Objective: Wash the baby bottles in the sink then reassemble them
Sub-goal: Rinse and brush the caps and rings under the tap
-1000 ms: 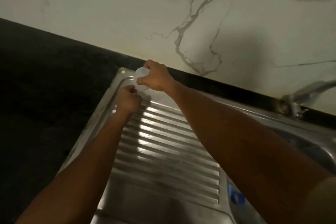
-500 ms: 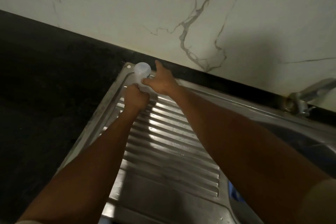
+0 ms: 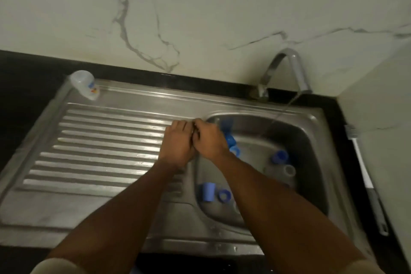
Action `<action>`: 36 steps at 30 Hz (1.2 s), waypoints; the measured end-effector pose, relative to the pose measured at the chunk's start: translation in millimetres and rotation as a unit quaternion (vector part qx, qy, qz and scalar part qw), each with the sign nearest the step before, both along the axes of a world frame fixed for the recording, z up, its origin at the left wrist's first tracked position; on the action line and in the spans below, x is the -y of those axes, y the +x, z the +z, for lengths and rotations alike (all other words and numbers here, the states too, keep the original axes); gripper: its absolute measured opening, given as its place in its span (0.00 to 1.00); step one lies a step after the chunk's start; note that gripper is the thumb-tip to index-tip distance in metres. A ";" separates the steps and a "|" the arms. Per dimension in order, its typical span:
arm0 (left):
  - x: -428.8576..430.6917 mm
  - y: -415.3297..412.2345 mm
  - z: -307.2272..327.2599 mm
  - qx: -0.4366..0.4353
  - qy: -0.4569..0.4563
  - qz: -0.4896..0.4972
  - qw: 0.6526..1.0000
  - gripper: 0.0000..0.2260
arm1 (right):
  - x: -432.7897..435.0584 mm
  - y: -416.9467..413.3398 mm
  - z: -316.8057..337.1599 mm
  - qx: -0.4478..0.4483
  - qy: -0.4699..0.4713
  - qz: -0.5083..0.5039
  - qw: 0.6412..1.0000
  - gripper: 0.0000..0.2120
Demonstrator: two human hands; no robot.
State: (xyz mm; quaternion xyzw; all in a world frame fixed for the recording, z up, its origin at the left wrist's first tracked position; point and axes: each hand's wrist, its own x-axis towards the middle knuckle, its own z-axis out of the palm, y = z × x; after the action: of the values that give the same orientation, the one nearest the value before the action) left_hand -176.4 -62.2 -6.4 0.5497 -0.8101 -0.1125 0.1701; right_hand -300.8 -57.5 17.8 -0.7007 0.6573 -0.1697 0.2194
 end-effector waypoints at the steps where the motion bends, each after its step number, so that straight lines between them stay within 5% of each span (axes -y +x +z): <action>1: -7.7 -25.0 1.9 0.008 0.007 -0.016 1.000 0.14 | -11.1 -27.9 -3.8 -0.002 -0.010 -0.017 1.000 0.11; 9: -56.0 -146.1 -31.3 0.105 0.204 0.000 0.973 0.19 | -51.3 -211.2 -81.8 -0.035 0.163 -0.121 0.979 0.15; 12: -68.9 -158.5 -47.6 0.126 0.268 0.029 0.955 0.18 | -50.8 -230.4 -107.8 -0.041 0.218 -0.058 0.973 0.18; 17: -81.5 -156.8 -69.6 0.115 0.304 0.081 0.942 0.18 | -30.7 -199.0 -129.0 -0.019 0.182 0.044 0.982 0.16; 24: -75.1 -150.0 -78.1 0.064 0.258 0.135 0.955 0.15 | -9.1 -179.7 -164.5 -0.113 0.133 0.079 0.981 0.13; 27: -72.0 -151.4 -80.1 0.046 0.245 0.135 0.959 0.16 | -9.2 -183.8 -167.3 -0.059 0.091 0.062 0.992 0.09; 29: -68.4 -154.8 -77.8 0.033 0.244 0.136 0.959 0.16 | -6.9 -188.4 -158.4 0.066 0.100 -0.044 0.992 0.05; 31: -63.8 -160.0 -75.6 0.018 0.239 0.130 0.962 0.16 | 0.0 -199.9 -146.2 0.268 0.161 -0.247 0.917 0.04; 32: -61.6 -163.2 -73.6 0.012 0.237 0.126 0.963 0.15 | 2.2 -207.9 -138.2 0.385 0.198 -0.340 0.835 0.03; 33: -59.8 -166.2 -70.2 0.008 0.237 0.123 0.964 0.15 | 3.5 -216.3 -131.7 0.457 0.215 -0.380 0.775 0.03; 34: -58.5 -168.9 -68.0 0.004 0.238 0.118 0.964 0.15 | 4.7 -223.1 -124.7 0.481 0.217 -0.382 0.759 0.05; 36: -57.0 -173.7 -66.5 0.000 0.239 0.097 0.966 0.14 | 5.4 -225.9 -110.8 0.441 0.212 -0.312 0.814 0.11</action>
State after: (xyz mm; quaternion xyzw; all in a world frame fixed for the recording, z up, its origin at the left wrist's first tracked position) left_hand -350.1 -5.3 -72.9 0.6500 -0.7026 -0.2861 0.0437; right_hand -526.7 -62.9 -93.0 -0.2438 0.6930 -0.3763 0.5646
